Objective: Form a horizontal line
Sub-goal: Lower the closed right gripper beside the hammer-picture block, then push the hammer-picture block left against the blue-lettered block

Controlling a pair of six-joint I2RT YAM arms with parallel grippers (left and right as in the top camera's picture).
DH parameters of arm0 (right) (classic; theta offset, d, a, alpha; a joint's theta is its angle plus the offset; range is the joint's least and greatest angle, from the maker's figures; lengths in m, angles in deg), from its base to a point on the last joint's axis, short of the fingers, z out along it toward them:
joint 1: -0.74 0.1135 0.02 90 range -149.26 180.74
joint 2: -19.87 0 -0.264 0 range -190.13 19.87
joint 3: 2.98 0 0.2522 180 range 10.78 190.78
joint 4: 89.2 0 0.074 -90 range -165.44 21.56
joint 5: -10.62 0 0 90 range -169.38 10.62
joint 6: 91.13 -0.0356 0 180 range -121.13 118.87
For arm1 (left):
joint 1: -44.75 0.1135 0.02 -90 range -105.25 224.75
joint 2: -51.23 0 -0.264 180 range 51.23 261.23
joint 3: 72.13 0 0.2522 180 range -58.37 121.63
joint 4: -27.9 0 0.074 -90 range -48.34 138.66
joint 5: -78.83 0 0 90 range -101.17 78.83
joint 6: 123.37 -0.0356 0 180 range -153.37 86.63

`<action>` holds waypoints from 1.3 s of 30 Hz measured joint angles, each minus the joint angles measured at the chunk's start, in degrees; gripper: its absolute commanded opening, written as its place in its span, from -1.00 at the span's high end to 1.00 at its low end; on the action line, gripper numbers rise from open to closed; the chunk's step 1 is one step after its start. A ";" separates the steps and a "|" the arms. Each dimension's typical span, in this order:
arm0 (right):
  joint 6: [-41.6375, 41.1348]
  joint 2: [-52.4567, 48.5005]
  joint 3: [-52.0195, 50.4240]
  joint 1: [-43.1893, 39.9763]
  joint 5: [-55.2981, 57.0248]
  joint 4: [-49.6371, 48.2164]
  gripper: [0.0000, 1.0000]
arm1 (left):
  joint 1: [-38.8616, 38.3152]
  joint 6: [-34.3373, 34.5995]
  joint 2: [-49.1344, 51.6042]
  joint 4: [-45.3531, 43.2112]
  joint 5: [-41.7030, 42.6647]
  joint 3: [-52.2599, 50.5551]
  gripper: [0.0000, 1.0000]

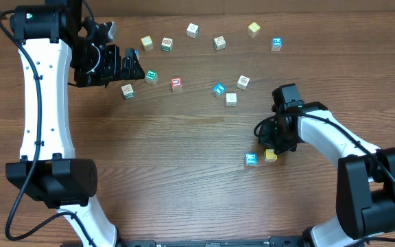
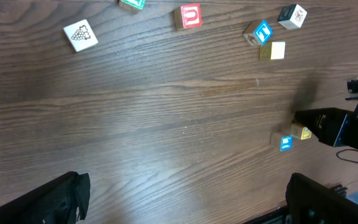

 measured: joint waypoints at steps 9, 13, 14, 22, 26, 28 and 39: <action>0.00 0.00 0.00 0.00 -0.94 0.68 0.93 | 0.00 0.00 0.00 0.00 0.00 0.00 -0.99; -0.04 0.00 0.00 0.00 -1.09 0.79 0.93 | 0.00 0.00 0.00 0.00 0.00 0.00 -0.99; 0.00 0.00 0.00 0.00 -1.11 0.92 0.93 | 0.00 0.00 0.00 -0.02 0.00 0.00 -0.99; -0.02 0.00 0.00 0.00 -1.25 1.88 0.93 | 0.00 0.00 0.00 0.00 0.00 0.00 -0.99; -0.04 0.00 0.00 0.00 -1.22 1.44 0.93 | 0.00 0.00 0.00 0.00 0.00 0.00 -0.99; -0.04 0.00 0.00 0.00 -1.01 0.15 0.93 | 0.00 0.00 0.00 -0.02 0.00 0.00 -1.00; -1.53 0.00 0.00 0.00 8.41 -7.32 0.93 | 0.00 0.00 0.00 0.00 0.00 0.00 -0.99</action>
